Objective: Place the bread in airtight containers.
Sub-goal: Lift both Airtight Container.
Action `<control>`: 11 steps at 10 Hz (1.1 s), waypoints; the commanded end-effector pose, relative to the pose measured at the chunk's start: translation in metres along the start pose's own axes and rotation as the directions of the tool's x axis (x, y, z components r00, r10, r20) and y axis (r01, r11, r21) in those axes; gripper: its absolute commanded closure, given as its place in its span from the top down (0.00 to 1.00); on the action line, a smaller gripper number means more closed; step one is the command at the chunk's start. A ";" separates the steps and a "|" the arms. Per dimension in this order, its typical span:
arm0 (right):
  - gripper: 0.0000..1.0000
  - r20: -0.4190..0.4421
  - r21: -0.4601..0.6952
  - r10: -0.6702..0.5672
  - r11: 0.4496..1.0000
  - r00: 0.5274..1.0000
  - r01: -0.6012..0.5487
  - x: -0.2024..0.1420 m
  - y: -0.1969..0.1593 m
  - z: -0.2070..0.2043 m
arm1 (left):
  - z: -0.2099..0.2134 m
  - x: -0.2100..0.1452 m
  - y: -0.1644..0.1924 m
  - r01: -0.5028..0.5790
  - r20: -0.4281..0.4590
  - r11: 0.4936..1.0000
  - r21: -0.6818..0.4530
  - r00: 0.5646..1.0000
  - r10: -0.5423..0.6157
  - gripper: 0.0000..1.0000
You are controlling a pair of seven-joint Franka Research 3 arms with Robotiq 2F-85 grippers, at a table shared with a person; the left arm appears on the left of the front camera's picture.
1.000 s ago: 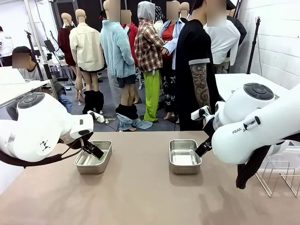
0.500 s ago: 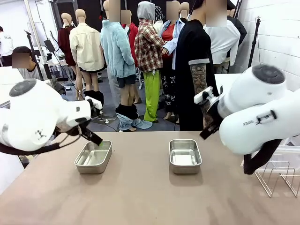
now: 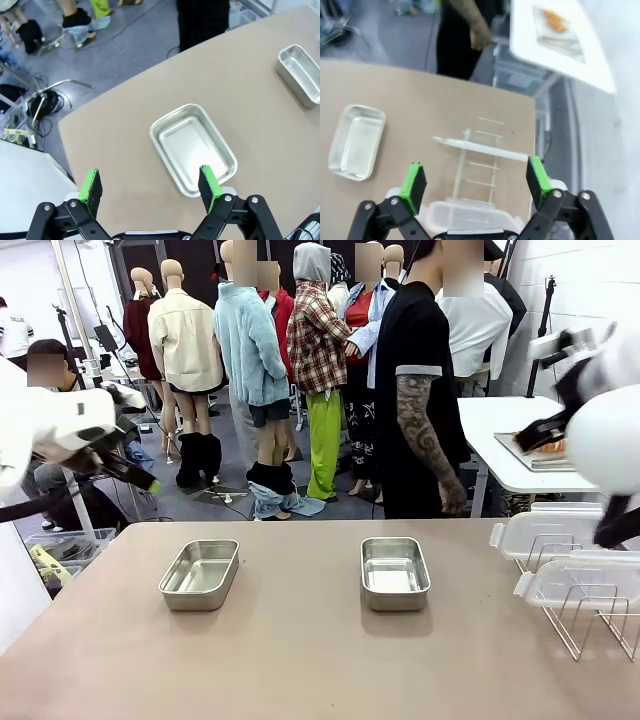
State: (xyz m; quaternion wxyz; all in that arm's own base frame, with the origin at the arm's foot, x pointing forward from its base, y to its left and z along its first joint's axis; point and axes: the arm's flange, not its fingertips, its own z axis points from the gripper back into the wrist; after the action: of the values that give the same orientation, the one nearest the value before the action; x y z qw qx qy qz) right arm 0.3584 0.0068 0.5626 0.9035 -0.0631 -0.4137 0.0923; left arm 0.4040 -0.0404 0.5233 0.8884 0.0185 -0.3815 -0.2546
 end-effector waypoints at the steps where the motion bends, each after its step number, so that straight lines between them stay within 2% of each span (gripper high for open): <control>1: 1.00 -0.072 -0.028 -0.192 0.981 0.979 0.191 -0.060 -0.049 -0.011 | 0.005 -0.010 0.035 -0.032 -0.012 0.999 -0.015 0.999 0.031 1.00; 2: 1.00 -0.091 -0.022 -0.275 0.961 0.957 0.274 -0.075 -0.080 -0.016 | 0.009 -0.016 0.050 -0.045 -0.022 0.999 -0.006 0.999 0.045 1.00; 4: 1.00 -0.145 -0.099 -0.431 0.902 0.891 0.420 -0.108 -0.126 -0.019 | 0.011 -0.033 0.074 -0.069 -0.032 0.997 -0.042 0.997 0.068 1.00; 5: 1.00 -0.170 -0.082 -0.446 0.895 0.879 0.438 -0.116 -0.137 -0.025 | 0.007 -0.037 0.075 -0.063 -0.030 0.997 -0.047 0.998 0.062 1.00; 6: 1.00 -0.199 -0.153 -0.464 0.885 0.864 0.440 -0.117 -0.131 -0.029 | 0.010 -0.031 0.066 -0.081 -0.027 0.997 0.002 0.996 0.081 1.00; 7: 1.00 -0.157 -0.095 -0.428 0.904 0.890 0.418 -0.087 -0.157 -0.020 | 0.010 -0.031 0.066 -0.081 -0.027 0.997 0.002 0.996 0.081 1.00; 11: 1.00 -0.157 -0.095 -0.428 0.904 0.890 0.418 -0.087 -0.157 -0.020 | 0.010 -0.031 0.066 -0.081 -0.027 0.997 0.002 0.996 0.081 1.00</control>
State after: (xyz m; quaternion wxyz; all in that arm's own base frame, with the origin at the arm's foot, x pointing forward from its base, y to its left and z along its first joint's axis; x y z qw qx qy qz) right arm 0.3347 -0.1656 0.5174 0.9323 -0.0134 -0.3377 -0.1287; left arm 0.4075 0.0310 0.5240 0.9027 0.0089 -0.3656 -0.2267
